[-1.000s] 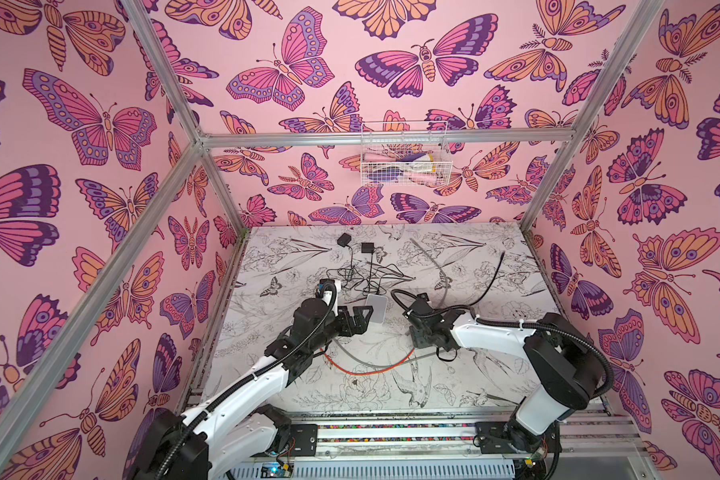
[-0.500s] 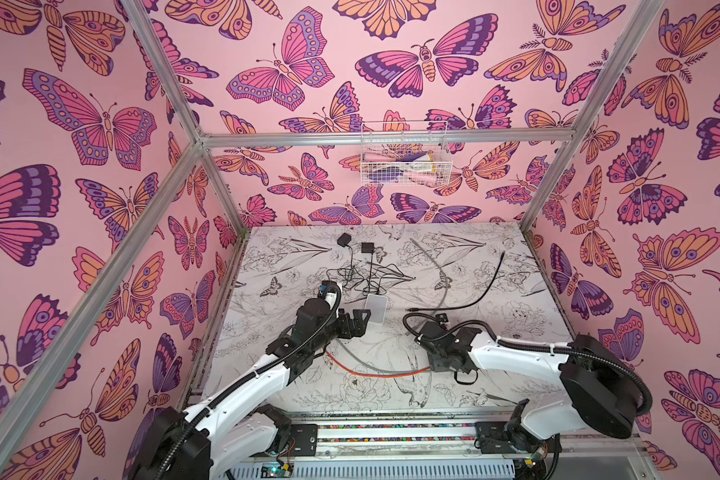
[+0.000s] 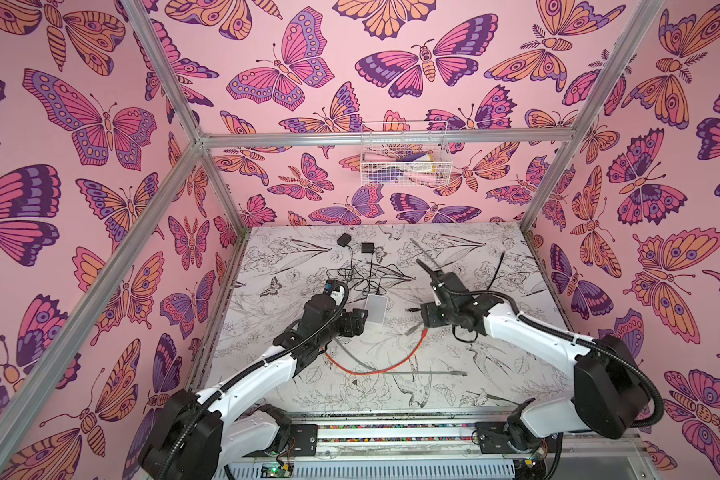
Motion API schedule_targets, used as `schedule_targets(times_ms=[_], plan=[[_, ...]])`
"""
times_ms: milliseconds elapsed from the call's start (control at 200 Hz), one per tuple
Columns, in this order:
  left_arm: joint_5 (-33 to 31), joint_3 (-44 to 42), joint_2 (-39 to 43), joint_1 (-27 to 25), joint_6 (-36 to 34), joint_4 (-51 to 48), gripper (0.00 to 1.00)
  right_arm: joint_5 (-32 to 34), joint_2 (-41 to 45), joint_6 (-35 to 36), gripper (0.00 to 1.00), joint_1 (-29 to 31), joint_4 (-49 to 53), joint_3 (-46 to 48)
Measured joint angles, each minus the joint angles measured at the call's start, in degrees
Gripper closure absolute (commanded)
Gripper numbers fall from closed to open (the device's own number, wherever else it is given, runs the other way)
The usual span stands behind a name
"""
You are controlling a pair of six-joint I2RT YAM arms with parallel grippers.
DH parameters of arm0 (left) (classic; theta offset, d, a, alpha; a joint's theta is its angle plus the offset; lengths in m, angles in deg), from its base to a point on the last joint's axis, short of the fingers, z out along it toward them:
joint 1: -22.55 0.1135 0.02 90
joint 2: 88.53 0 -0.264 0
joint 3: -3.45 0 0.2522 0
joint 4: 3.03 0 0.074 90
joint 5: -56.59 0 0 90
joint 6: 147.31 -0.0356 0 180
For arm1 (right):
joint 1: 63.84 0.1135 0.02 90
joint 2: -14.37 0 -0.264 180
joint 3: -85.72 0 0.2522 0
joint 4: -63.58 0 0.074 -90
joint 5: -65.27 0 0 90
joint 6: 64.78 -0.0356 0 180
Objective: Insert the plug into the switch port
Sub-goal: 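Lower the right gripper onto the black ethernet cable plug and close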
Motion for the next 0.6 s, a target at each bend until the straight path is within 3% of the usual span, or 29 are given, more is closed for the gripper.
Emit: schedule_targets(times_ms=[170, 391, 601], plan=[[0.4, 2.4, -5.2, 0.6, 0.1, 0.0, 0.23, -4.2, -4.1, 10.2, 0.23, 0.0, -3.0, -2.0], [2.0, 6.3, -15.3, 1.8, 1.1, 0.8, 0.25, -8.0, -16.5, 20.7, 0.37, -1.7, 3.8, -14.6], [3.1, 9.2, -21.1, 2.3, 1.9, 1.1, 0.3, -7.6, -22.0, 28.0, 0.42, -2.3, 7.3, -16.0]])
